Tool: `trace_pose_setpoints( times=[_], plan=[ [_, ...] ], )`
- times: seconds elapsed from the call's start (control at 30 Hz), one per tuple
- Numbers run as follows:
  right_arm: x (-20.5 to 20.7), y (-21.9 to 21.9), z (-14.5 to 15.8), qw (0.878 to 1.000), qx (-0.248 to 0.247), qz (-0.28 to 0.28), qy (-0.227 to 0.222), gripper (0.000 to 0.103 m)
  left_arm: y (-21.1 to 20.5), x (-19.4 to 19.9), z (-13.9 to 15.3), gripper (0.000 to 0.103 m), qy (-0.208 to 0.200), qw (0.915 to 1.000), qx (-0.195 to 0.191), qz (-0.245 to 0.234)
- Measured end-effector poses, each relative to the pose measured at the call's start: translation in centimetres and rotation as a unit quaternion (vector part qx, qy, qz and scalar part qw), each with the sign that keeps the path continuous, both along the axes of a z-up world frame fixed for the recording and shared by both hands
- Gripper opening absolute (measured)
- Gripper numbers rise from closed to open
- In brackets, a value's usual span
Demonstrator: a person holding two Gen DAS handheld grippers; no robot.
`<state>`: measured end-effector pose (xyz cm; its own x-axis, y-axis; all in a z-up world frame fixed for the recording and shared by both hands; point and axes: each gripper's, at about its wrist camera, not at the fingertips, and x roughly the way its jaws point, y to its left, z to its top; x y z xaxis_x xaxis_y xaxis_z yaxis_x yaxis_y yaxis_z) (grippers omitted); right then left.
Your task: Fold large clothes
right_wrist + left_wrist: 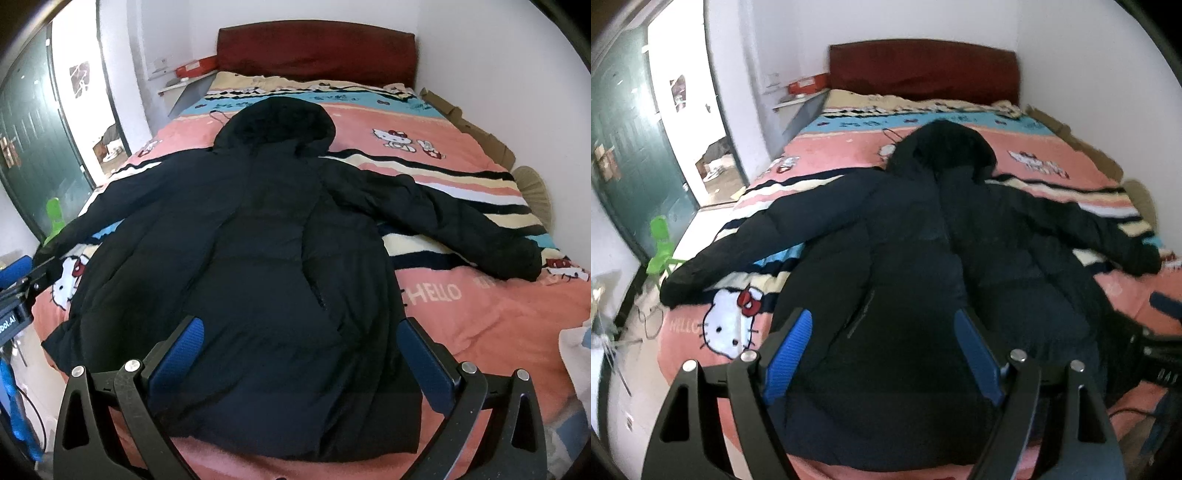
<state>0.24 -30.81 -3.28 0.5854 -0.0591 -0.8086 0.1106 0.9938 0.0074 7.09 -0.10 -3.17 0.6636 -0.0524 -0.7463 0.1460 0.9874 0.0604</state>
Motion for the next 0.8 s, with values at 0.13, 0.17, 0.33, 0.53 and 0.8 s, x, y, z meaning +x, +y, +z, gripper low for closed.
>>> trace_pose_setpoints(
  times=[0.13, 0.17, 0.33, 0.53, 0.8],
  plan=[
    [1.0, -1.3, -0.4, 1.0, 0.006, -0.006, -0.002, 0.103, 0.5, 1.2, 0.0, 0.079, 0.005, 0.9997, -0.025, 0.001],
    [1.4, -1.9, -0.4, 1.0, 0.006, -0.01, -0.004, 0.103, 0.7, 1.6, 0.2, 0.079, 0.0, 0.9997, -0.022, 0.007],
    [2.8, -5.4, -0.6, 0.999, 0.005, -0.044, -0.011, 0.103, 0.8, 3.6, 0.6, 0.079, 0.001, 0.9993, -0.027, 0.025],
    [4.6, -11.3, -0.8, 0.995, -0.011, -0.1, -0.024, 0.103, 1.2, 6.4, 0.3, 0.079, 0.018, 0.9982, -0.04, 0.041],
    [6.8, -22.4, -2.2, 0.975, -0.058, -0.211, -0.031, 0.103, 0.9, 8.8, -0.2, 0.079, 0.022, 0.9977, -0.019, 0.061]
  ],
)
